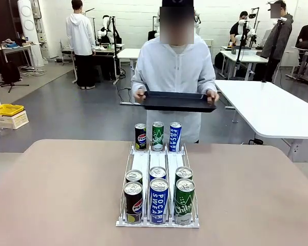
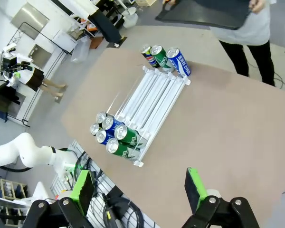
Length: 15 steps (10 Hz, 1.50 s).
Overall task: Retrieve and hand over the desired beverage to the person.
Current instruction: Pick up a can of the same type that the person held from the Automatic Can Dispenser.
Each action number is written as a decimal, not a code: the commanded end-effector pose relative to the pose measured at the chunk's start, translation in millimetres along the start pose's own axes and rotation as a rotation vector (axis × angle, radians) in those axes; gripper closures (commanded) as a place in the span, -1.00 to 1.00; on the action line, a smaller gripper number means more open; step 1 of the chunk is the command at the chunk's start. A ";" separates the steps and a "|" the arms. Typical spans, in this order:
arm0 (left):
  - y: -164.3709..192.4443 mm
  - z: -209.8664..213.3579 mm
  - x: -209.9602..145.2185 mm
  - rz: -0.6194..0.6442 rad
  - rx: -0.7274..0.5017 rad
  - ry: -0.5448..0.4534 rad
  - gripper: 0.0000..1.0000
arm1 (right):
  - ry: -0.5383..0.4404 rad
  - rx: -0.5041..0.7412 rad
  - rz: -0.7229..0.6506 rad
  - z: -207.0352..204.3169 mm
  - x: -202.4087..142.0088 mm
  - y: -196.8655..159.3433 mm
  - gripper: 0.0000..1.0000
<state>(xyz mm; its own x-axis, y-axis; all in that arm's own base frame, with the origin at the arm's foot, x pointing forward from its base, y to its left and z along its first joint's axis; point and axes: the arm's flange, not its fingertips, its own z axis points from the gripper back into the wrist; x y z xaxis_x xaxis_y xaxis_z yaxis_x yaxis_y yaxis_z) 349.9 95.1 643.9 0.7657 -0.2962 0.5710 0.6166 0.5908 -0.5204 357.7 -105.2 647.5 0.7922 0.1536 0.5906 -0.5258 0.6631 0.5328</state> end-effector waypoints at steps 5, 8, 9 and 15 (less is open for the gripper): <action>1.1 2.2 2.4 -0.027 -0.020 -0.010 -1.00 | -0.008 0.021 0.014 0.3 2.0 -1.4 -1.00; 1.1 2.2 2.4 -0.027 -0.020 -0.010 -1.00 | -0.008 0.021 0.014 0.3 2.0 -1.4 -1.00; 1.1 2.2 2.4 -0.027 -0.020 -0.010 -1.00 | -0.008 0.021 0.014 0.3 2.0 -1.4 -1.00; 1.1 2.2 2.4 -0.027 -0.020 -0.010 -1.00 | -0.008 0.021 0.014 0.3 2.0 -1.4 -1.00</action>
<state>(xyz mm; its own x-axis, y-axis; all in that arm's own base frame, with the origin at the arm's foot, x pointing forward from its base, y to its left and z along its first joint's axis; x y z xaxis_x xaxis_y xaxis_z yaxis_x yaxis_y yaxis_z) 350.5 95.1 643.7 0.7636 -0.2950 0.5744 0.6192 0.5869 -0.5217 357.0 -105.8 647.2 0.7932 0.1556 0.5887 -0.5247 0.6652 0.5312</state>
